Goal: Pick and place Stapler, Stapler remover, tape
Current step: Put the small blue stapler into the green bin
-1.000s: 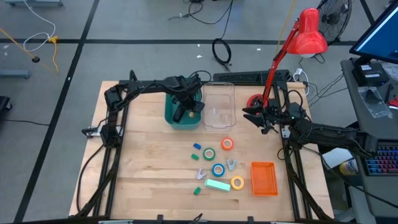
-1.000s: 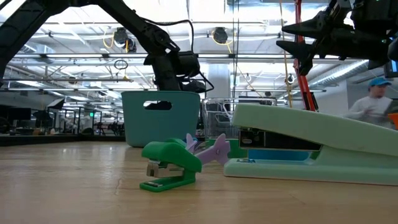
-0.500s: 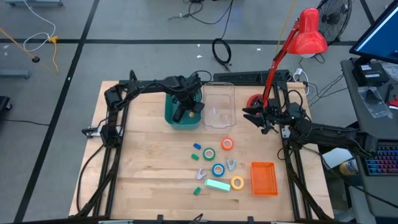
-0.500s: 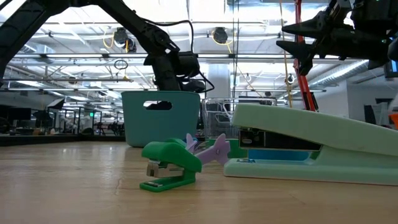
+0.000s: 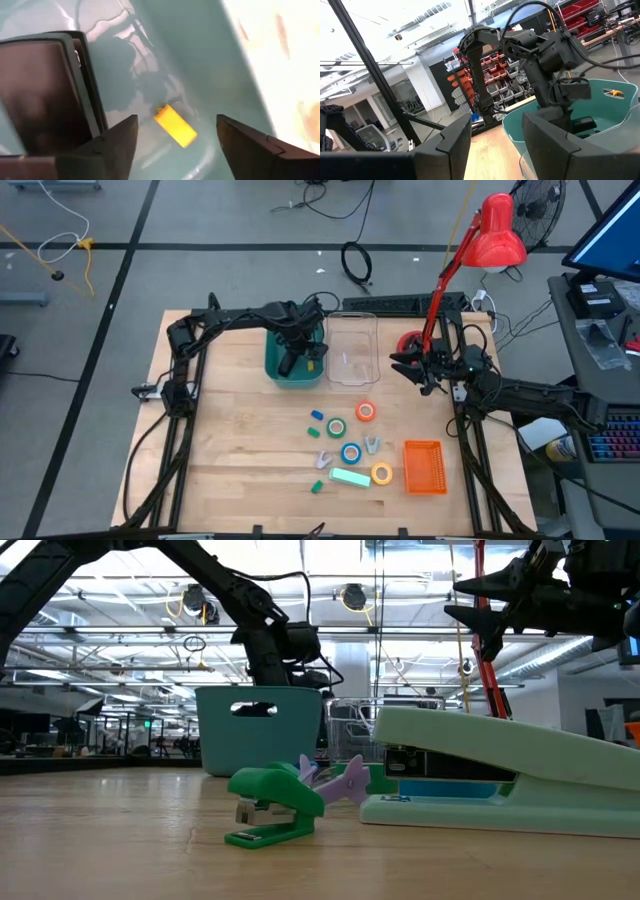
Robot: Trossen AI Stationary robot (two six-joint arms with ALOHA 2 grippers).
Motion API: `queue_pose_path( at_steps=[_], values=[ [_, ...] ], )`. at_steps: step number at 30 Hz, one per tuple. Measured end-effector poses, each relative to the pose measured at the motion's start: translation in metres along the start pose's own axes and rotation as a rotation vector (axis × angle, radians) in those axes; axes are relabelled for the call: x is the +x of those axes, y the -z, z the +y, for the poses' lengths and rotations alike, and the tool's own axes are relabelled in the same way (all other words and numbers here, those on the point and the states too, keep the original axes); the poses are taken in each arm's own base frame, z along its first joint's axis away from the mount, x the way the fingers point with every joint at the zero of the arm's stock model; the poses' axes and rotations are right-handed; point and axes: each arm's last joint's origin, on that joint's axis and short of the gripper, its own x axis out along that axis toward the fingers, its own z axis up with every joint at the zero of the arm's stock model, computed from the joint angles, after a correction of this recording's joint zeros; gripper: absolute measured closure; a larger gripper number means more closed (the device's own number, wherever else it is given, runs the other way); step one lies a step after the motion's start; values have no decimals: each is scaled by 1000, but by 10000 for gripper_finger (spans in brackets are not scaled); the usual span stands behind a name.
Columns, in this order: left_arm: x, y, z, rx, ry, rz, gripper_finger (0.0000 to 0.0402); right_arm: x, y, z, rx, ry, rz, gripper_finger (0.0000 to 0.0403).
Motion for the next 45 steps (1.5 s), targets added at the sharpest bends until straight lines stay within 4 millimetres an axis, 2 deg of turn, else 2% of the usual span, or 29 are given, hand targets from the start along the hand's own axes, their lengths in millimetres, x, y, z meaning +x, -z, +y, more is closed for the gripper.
queue_pose_path(
  at_steps=[2, 6, 11, 14, 18, 23, 26, 31, 40, 45],
  values=[
    [-14, 1, -3, 6, 16, -28, 116, 0, 0, 0, 0, 0, 0, 232],
    [-55, 8, -16, 65, 24, -145, 101, 0, 0, 0, 36, -2, -3, 232],
    [-108, 35, -47, 194, 5, -328, 94, 0, -5, 3, 124, -28, -44, 232],
    [-128, 55, -64, 279, 7, -387, 94, 0, -7, 4, 147, -45, -67, 232],
    [-142, 82, -85, 393, 66, -395, 93, 0, -8, 5, 162, -50, -75, 232],
    [-138, 110, -109, 502, 97, -354, 93, 0, -8, 5, 159, -50, -75, 232],
    [-127, 126, -117, 568, 100, -316, 94, 0, -8, 5, 156, -49, -76, 232],
    [-102, 150, -116, 663, 63, -227, 94, 0, -8, 5, 156, -49, -75, 232],
    [-76, 182, -114, 933, 25, -139, 94, 0, -8, 5, 162, -49, -75, 232],
    [-71, 184, -121, 1076, 53, -232, 94, 0, -8, 5, 163, -49, -75, 232]
  ],
)
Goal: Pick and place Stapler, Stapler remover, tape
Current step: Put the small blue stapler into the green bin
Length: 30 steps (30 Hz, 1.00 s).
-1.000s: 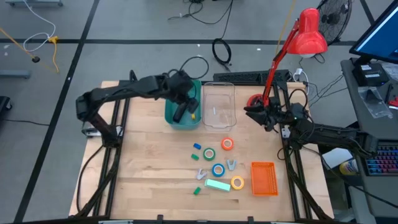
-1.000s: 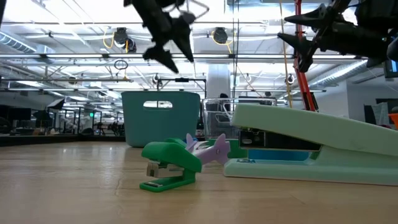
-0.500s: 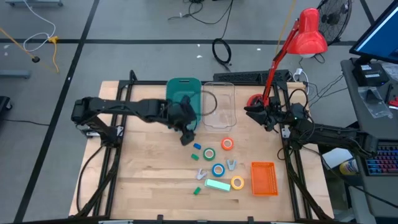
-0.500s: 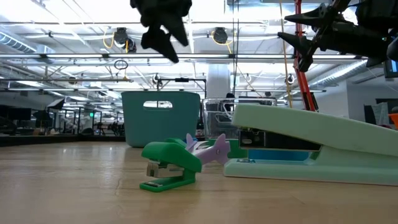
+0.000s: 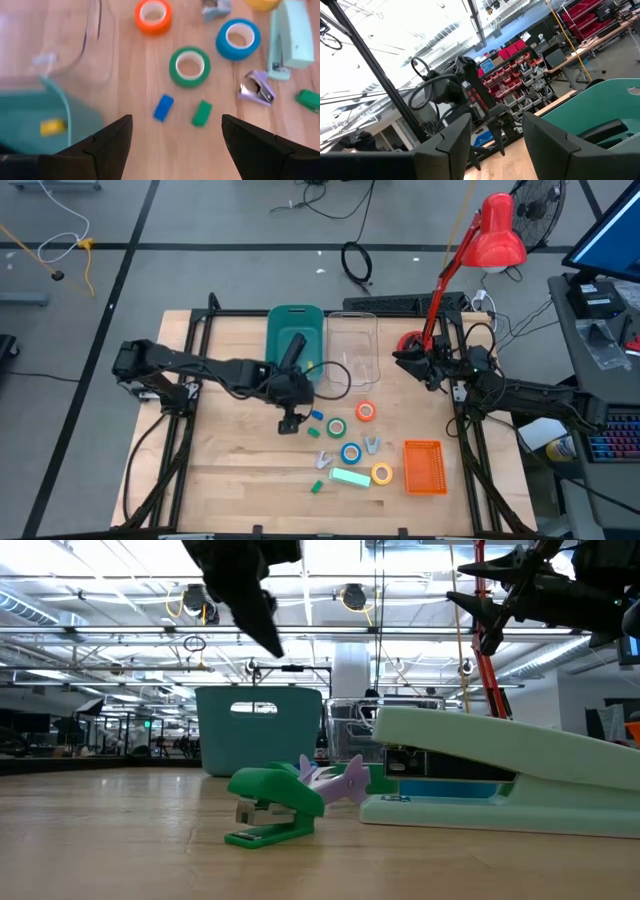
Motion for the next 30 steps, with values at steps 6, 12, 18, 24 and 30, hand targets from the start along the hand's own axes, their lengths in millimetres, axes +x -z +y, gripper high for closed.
queue_pose_path(
  at_steps=[6, 12, 18, 24, 30],
  values=[
    [17, 0, 7, 67, 22, -3, 94, 0, 0, 0, 1, 0, 1, 232],
    [57, 9, 9, 77, 85, 104, 94, 0, 1, -1, 6, 8, 9, 232],
    [78, 12, 9, 90, 84, 125, 94, 0, 2, -2, 10, 15, 17, 232],
    [91, 11, 8, 95, 87, 101, 94, 0, 2, -2, 10, 15, 17, 232],
    [92, 10, 9, 126, 91, 87, 94, 0, 2, -2, 10, 15, 17, 232]
  ],
)
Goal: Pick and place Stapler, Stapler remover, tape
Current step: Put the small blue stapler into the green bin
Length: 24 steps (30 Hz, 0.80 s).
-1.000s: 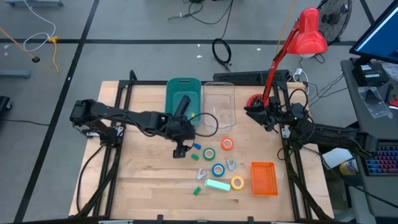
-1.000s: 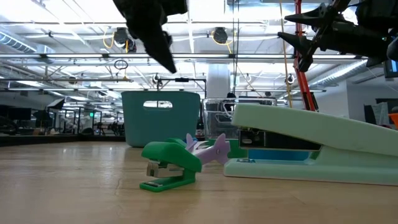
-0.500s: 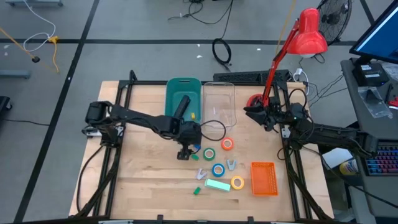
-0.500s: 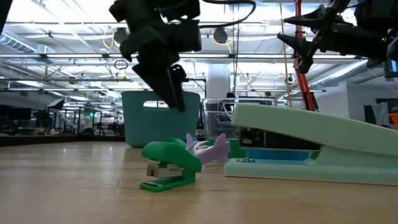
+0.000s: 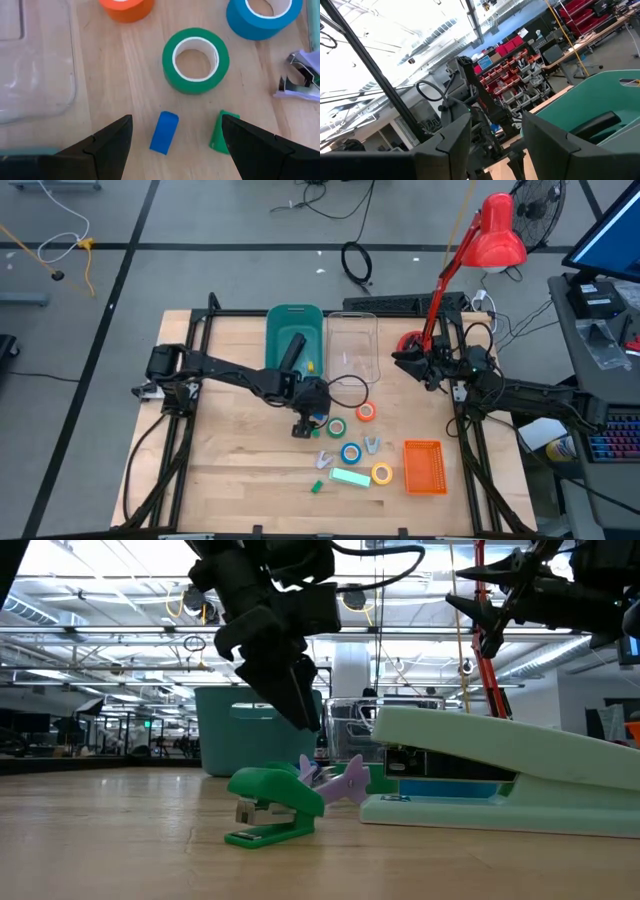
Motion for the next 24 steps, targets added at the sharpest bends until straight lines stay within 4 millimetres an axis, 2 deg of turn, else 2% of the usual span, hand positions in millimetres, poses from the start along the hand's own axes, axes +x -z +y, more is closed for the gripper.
queue_pose_path(
  at_steps=[6, 10, 13, 17, 24],
  values=[
    [-6, 3, -2, -7, -62, 85, 94, 0, 0, 0, 4, 0, -1, 232],
    [-28, -16, -3, -10, -139, 72, 94, 0, 0, 0, 8, 0, -1, 232],
    [-37, -28, -11, -6, -76, 26, 94, 0, 0, 0, 8, -1, -2, 232],
    [-33, -28, -24, 17, -39, 41, 94, 0, -1, 0, 5, -4, -5, 232],
    [-9, -23, -25, -59, 48, 88, 94, 0, -1, 0, 5, -4, -5, 232]
  ],
)
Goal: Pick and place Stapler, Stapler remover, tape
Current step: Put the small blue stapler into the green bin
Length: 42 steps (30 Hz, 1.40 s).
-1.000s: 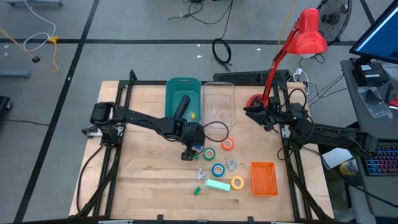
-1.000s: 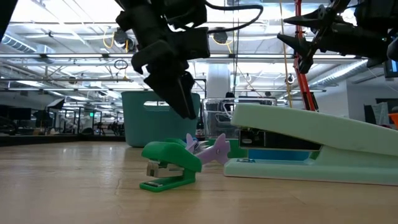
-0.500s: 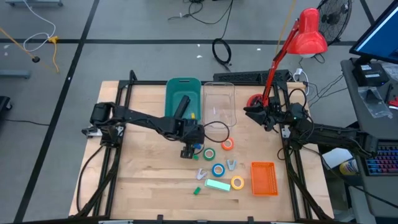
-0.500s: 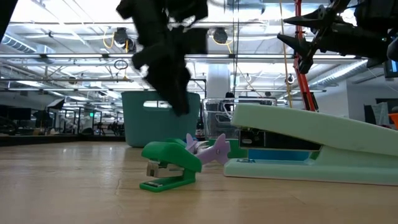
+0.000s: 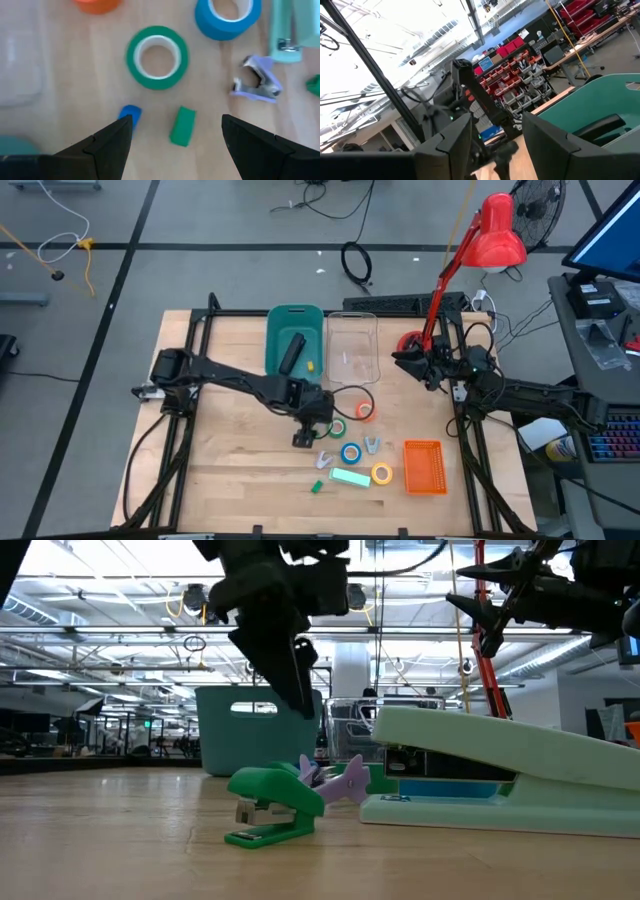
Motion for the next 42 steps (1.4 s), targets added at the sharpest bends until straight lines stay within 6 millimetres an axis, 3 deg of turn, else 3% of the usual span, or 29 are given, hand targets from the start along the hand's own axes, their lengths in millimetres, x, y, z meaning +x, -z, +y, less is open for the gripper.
queue_pose_path(
  at_steps=[7, 20, 26, 33, 37, 42],
  values=[
    [27, 3, 2, 3, -32, 47, 94, 0, 1, 0, 3, 2, 6, 232],
    [31, 1, 13, 42, -131, 29, 94, 0, 1, 0, 2, 1, 6, 232],
    [46, 6, 22, 35, -135, 72, 94, 0, 1, 0, 2, 0, 6, 232],
    [55, 11, 17, 68, -147, 123, 95, 0, 1, 0, 2, 0, 6, 232],
    [55, 10, 15, 94, -159, 125, 123, 0, 1, 0, 2, 0, 6, 232],
    [55, 10, 15, 102, -164, 119, 194, 0, 1, 0, 2, 0, 7, 232]
  ],
)
